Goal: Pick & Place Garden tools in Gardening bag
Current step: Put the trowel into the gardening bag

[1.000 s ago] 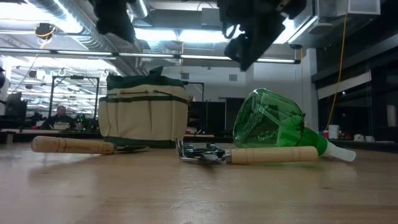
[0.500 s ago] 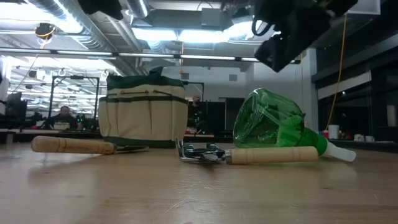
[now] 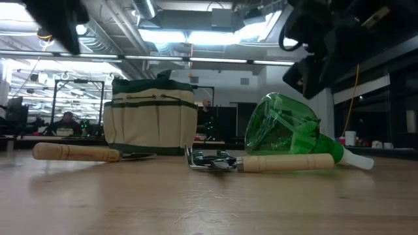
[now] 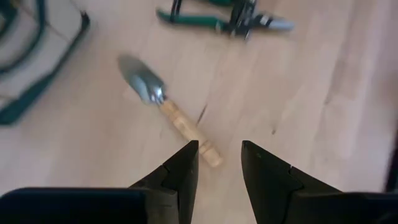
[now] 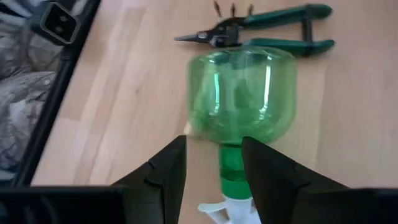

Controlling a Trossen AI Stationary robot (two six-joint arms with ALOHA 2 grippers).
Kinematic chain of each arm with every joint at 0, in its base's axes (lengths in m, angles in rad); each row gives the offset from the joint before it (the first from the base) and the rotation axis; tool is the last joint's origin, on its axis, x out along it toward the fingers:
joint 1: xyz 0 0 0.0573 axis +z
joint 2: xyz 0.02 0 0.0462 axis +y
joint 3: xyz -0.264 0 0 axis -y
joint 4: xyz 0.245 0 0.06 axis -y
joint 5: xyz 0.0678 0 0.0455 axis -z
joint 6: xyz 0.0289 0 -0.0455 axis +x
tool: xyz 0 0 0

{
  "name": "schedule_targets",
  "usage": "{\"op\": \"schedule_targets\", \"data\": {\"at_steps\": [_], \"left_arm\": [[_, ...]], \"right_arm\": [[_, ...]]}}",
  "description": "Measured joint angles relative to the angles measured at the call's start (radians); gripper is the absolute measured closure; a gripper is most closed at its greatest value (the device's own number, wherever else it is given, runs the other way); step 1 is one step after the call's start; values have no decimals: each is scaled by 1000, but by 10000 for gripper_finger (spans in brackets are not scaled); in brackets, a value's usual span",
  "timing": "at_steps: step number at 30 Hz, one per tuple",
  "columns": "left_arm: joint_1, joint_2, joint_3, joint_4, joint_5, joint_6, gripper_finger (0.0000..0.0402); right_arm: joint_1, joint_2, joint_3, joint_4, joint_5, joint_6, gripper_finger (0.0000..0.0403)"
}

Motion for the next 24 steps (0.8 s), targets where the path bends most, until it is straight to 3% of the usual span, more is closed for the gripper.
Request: {"op": "schedule_targets", "data": {"at_steps": [12,24], "left_arm": [[15,233,0,0,-15,-261,284],[45,290,0,23,-32,-382,237]], "right_arm": [[0,0,-9,74,45,-19,245],[0,0,-9,132,44,-33,245]]}}
